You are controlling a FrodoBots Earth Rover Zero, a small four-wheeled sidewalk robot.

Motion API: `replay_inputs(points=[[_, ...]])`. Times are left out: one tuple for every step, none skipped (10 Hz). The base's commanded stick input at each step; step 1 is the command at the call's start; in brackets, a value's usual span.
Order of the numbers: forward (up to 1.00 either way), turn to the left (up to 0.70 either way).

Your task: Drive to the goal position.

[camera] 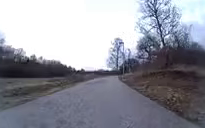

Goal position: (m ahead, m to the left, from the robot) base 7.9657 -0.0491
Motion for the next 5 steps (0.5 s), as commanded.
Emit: replay_inputs(points=[[0.50,0.00],[0.50,0.00],[0.50,0.00],[0.50,0.00],[0.50,0.00]])
